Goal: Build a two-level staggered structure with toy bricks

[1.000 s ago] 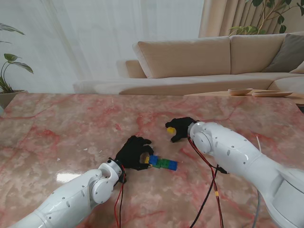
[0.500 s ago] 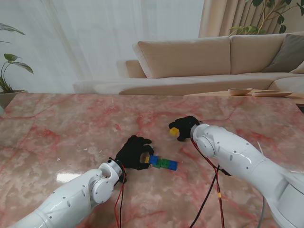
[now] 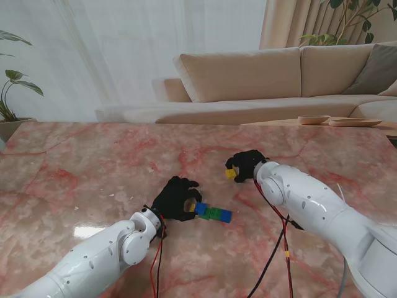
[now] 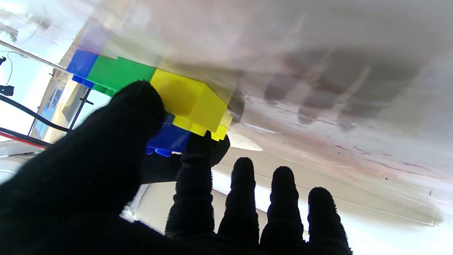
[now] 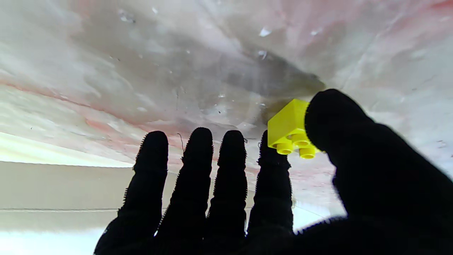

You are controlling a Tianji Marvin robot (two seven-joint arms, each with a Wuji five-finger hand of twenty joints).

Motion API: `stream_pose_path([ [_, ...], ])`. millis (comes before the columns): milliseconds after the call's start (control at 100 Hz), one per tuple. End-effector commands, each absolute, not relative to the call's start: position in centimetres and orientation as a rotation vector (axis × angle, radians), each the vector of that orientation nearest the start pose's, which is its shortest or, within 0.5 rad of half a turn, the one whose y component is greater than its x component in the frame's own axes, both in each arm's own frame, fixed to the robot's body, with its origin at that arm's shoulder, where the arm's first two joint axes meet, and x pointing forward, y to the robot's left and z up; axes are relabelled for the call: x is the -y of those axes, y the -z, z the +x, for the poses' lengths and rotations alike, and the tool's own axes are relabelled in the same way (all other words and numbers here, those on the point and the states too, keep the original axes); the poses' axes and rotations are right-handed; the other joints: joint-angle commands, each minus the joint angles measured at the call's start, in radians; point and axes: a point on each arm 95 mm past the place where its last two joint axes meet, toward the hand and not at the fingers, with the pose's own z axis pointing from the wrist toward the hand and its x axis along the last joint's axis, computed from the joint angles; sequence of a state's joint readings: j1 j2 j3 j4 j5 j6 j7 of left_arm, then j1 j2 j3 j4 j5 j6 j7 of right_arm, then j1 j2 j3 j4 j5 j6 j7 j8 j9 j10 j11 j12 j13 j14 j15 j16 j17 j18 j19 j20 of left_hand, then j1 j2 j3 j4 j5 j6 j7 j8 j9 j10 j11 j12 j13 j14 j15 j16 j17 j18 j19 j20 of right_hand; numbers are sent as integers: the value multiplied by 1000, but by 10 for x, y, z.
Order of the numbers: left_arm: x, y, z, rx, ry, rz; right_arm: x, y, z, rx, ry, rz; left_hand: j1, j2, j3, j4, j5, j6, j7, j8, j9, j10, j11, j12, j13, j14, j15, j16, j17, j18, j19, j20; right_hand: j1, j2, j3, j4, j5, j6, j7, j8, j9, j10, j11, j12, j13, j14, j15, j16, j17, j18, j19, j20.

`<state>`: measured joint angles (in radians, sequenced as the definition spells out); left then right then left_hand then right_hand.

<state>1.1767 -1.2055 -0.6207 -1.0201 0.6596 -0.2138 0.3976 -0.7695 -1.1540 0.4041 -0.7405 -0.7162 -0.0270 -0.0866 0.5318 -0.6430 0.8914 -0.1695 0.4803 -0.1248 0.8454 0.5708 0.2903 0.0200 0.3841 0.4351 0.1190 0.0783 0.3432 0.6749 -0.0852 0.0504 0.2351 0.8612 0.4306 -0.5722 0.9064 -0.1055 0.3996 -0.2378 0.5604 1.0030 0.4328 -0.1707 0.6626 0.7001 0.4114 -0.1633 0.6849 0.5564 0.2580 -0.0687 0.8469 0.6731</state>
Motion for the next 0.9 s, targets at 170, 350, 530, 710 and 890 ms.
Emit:
stream_pose_path([
  [170, 86, 460, 400, -1718, 1727, -1316, 7, 393, 535, -1859, -1097, 1132, -4, 19, 7, 40, -18, -15, -16, 10, -21, -20, -5, -6, -4, 11, -1, 5, -8, -6, -2, 14, -25, 29, -118, -49, 72, -12, 105, -33, 83, -40, 33, 33, 90, -23, 41, 34, 27, -10, 67, 36],
  [350, 86, 460, 401, -1721, 1726, -1314, 7, 401, 530, -1849, -1105, 1156, -3, 21, 8, 40, -17, -16, -13, 12, -20, -20, -4, -6, -4, 11, -1, 5, -8, -6, -1, 14, -11, 27, -90, -38, 104, -21, 138, -55, 128, -50, 40, 40, 119, -29, 54, 44, 44, -10, 79, 41],
  [530, 86, 460, 400, -1725, 1723, -1317, 7, 407, 525, -1824, -1131, 1174, -6, 23, 5, 41, -19, -17, -14, 13, -21, -20, -5, -6, -3, 11, -1, 5, -8, -6, -1, 14, 22, 4, -63, -148, 179, -65, 211, -171, 257, -77, 42, 48, 196, -46, 80, 67, 86, -15, 124, 56],
  [710, 85, 460, 400, -1727, 1724, -1313, 5, 407, 519, -1801, -1154, 1178, -9, 21, 3, 40, -19, -16, -15, 13, -19, -19, -5, -6, -3, 11, -1, 5, -8, -5, -2, 13, 47, -10, -77, -162, 233, -99, 250, -231, 340, -86, 33, 52, 260, -52, 105, 93, 121, -17, 180, 74],
  [890, 86, 460, 400, -1723, 1720, -1311, 3, 401, 509, -1747, -1173, 1186, -15, 24, -4, 39, -17, -15, -3, 21, -16, -18, -4, -5, -1, 14, 0, 6, -8, -5, 0, 14, 54, -17, -72, -166, 255, -120, 284, -256, 379, -85, 34, 69, 291, -50, 116, 107, 139, -15, 215, 84],
])
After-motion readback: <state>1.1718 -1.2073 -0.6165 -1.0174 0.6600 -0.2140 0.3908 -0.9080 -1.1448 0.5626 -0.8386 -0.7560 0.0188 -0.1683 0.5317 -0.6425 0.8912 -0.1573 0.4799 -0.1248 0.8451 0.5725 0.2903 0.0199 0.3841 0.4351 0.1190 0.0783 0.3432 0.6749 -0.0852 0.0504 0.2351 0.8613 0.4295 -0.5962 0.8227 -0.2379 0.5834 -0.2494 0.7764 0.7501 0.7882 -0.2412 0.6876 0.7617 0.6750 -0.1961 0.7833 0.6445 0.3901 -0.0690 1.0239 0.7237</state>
